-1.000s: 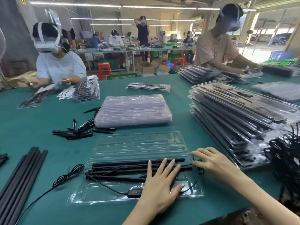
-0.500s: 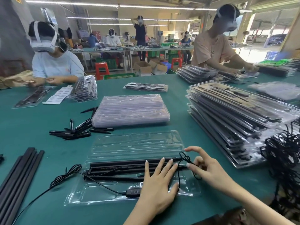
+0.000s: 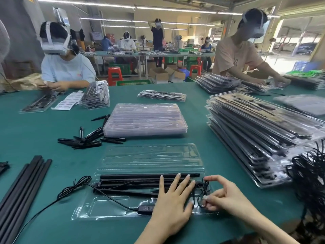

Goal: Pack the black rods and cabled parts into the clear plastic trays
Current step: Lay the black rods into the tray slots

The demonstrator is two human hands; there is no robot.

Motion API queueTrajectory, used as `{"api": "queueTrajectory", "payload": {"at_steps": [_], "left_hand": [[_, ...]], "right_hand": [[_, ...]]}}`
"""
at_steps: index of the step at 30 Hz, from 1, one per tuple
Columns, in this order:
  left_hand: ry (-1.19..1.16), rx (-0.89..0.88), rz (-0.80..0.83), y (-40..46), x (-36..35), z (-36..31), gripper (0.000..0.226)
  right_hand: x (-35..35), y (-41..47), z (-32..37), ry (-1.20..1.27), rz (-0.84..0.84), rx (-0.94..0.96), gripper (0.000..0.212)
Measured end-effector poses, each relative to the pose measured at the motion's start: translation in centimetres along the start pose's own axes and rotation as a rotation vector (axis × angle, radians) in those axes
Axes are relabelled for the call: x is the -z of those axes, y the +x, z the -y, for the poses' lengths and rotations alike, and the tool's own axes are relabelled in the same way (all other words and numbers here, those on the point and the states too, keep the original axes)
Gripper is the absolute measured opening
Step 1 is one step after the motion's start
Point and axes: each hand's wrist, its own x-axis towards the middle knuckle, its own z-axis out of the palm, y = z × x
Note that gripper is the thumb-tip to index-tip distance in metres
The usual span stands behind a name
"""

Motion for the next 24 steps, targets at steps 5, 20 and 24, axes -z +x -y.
{"api": "queueTrajectory", "payload": {"at_steps": [5, 20, 24], "left_hand": [[-0.131, 0.034, 0.044, 0.4, 0.7, 0.7, 0.053], [-0.531, 0.041, 0.255, 2.3, 1.3, 2.7, 0.045], [-0.288, -0.038, 0.261, 1.4, 1.0, 2.8, 0.050]], "right_hand": [[-0.3, 0.7, -0.3, -0.730, -0.414, 0.397, 0.033], [-0.2, 1.0, -2.0, -0.841, 0.039, 0.722, 0.014], [-0.9, 1.4, -1.6, -0.783, -0.023, 0.606, 0.014]]}}
